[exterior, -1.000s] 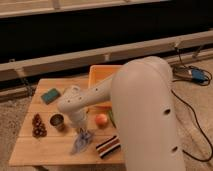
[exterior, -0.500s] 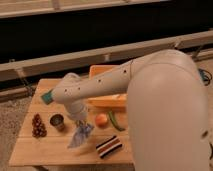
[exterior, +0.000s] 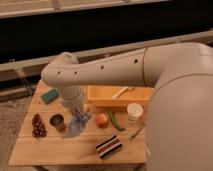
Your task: Place towel in table surface
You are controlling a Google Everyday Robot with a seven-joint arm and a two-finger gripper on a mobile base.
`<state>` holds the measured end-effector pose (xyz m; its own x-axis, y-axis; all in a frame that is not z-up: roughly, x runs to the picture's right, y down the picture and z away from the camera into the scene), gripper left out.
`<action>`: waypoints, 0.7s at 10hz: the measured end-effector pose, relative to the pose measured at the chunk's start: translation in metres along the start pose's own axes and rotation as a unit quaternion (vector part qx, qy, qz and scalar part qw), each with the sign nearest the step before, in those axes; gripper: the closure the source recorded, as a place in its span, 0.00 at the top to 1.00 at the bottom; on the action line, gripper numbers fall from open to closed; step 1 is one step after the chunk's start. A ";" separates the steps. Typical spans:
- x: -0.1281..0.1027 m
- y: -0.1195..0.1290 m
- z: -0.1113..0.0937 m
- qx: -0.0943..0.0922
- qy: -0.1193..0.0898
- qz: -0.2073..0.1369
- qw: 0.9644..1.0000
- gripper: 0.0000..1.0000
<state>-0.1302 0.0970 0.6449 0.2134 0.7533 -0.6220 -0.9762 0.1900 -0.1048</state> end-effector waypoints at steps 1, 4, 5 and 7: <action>-0.001 0.000 -0.009 -0.003 -0.012 0.000 1.000 0.00; -0.010 0.002 -0.022 -0.011 -0.036 0.000 0.999 0.00; -0.013 0.002 -0.025 -0.013 -0.043 0.001 0.999 0.04; -0.016 0.003 -0.030 -0.017 -0.049 0.001 0.999 0.22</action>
<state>-0.1373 0.0666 0.6310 0.2121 0.8119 -0.5438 -0.9771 0.1673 -0.1314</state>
